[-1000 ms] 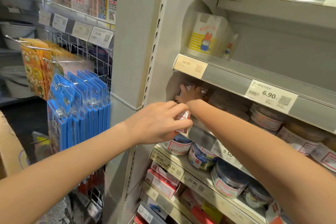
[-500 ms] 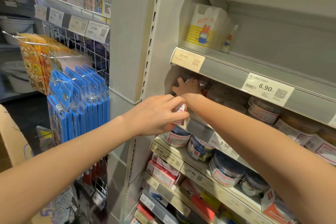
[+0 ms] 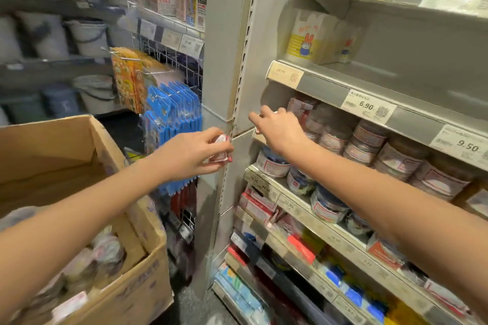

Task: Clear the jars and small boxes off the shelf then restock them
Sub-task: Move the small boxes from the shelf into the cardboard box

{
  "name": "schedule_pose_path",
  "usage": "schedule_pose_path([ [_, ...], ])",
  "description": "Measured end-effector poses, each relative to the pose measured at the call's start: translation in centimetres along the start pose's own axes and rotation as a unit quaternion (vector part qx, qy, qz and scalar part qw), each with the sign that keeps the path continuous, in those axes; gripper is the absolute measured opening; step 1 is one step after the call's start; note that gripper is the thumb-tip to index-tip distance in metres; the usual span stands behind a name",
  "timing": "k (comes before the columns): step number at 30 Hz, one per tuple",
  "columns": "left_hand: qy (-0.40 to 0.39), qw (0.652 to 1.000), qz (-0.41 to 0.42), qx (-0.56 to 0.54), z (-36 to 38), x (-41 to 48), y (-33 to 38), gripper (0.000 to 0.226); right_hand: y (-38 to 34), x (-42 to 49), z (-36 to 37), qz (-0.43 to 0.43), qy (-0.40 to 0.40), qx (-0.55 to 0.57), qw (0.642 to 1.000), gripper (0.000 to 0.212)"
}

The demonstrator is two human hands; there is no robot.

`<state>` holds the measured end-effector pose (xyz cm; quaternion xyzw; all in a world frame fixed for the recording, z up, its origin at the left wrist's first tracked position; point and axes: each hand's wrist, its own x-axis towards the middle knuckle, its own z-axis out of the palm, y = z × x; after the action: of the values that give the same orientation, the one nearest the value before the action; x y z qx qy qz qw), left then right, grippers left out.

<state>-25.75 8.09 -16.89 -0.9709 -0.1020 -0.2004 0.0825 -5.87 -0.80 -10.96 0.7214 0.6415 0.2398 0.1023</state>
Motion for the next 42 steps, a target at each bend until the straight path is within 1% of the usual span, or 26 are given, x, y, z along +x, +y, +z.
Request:
schedule_pose_path([
  [1,-0.007,1.0,-0.015,-0.012,-0.3,-1.2,0.1,0.031,-0.9,-1.0,-0.4,-0.012,-0.004,0.013,1.0,0.05],
  [2,-0.016,0.999,-0.028,-0.023,-0.5,-2.4,0.1,0.035,-2.0,-1.9,-0.7,-0.029,-0.01,0.029,0.999,0.051],
  [4,-0.041,0.997,-0.053,-0.043,-0.8,-4.9,0.3,0.048,-4.0,-3.1,-1.0,-0.066,-0.018,0.067,0.995,0.047],
  [6,-0.049,0.994,-0.076,-0.063,-1.1,-7.1,0.2,0.053,-6.1,-3.9,-1.0,-0.094,-0.011,0.116,0.989,0.044],
  [9,-0.059,0.987,-0.121,-0.083,-1.4,-10.0,0.0,0.039,-9.2,-3.9,-0.7,-0.115,-0.001,0.186,0.976,0.043],
  [11,-0.057,0.982,-0.148,-0.101,-1.6,-11.9,-0.3,0.031,-11.3,-3.1,-0.7,-0.13,-0.003,0.224,0.966,0.035],
  [13,-0.058,0.977,-0.172,-0.112,-1.7,-14.0,-1.3,0.029,-13.6,-2.0,-0.8,-0.156,-0.009,0.263,0.952,0.03],
  [15,-0.065,0.975,-0.176,-0.116,-1.7,-15.2,-1.9,0.027,-15.0,-1.4,-1.1,-0.171,-0.02,0.299,0.939,0.032],
  [17,-0.079,0.969,-0.194,-0.133,-2.2,-17.1,-2.8,0.025,-17.0,-0.6,-1.4,-0.176,-0.038,0.341,0.923,0.036],
  [19,-0.08,0.96,-0.221,-0.153,-2.5,-18.9,-3.3,0.019,-18.8,0.0,-1.7,-0.184,-0.059,0.371,0.908,0.036],
  [21,-0.095,0.947,-0.253,-0.174,-2.7,-20.9,-3.8,0.008,-20.7,0.6,-1.6,-0.202,-0.076,0.378,0.9,0.037],
  [22,-0.111,0.945,-0.256,-0.173,-2.7,-21.9,-4.0,0.004,-21.6,0.9,-1.6,-0.208,-0.079,0.382,0.897,0.037],
  [24,-0.153,0.941,-0.258,-0.159,-2.6,-23.9,-4.6,0.007,-23.5,1.3,-1.7,-0.221,-0.09,0.399,0.885,0.036],
  [25,-0.175,0.936,-0.261,-0.158,-2.5,-24.8,-4.8,0.013,-24.3,1.5,-1.7,-0.226,-0.096,0.405,0.881,0.034],
  [28,-0.245,0.907,-0.291,-0.182,-2.7,-26.8,-4.8,0.041,-26.7,2.0,-1.7,-0.253,-0.113,0.398,0.875,0.033],
  [30,-0.269,0.892,-0.304,-0.197,-2.6,-27.6,-4.4,0.055,-28.3,2.4,-1.4,-0.271,-0.138,0.385,0.871,0.039],
  [32,-0.283,0.873,-0.334,-0.216,-2.1,-28.2,-3.9,0.066,-29.6,2.6,-0.7,-0.286,-0.169,0.363,0.87,0.045],
  [34,-0.289,0.856,-0.364,-0.226,-1.1,-28.6,-3.6,0.071,-30.8,2.6,0.4,-0.299,-0.204,0.347,0.865,0.041],
  [36,-0.306,0.844,-0.382,-0.219,0.1,-28.9,-3.2,0.068,-31.7,2.4,1.5,-0.317,-0.242,0.326,0.858,0.036],
  [39,-0.337,0.831,-0.385,-0.217,1.9,-29.1,-2.5,0.045,-32.6,2.5,3.1,-0.337,-0.289,0.278,0.852,0.036],
  [40,-0.343,0.828,-0.385,-0.219,2.4,-29.0,-2.3,0.039,-32.9,2.5,3.7,-0.347,-0.297,0.267,0.849,0.04],
  [42,-0.35,0.826,-0.384,-0.217,3.1,-29.0,-1.8,0.037,-33.7,2.3,4.8,-0.364,-0.299,0.242,0.848,0.042],
])
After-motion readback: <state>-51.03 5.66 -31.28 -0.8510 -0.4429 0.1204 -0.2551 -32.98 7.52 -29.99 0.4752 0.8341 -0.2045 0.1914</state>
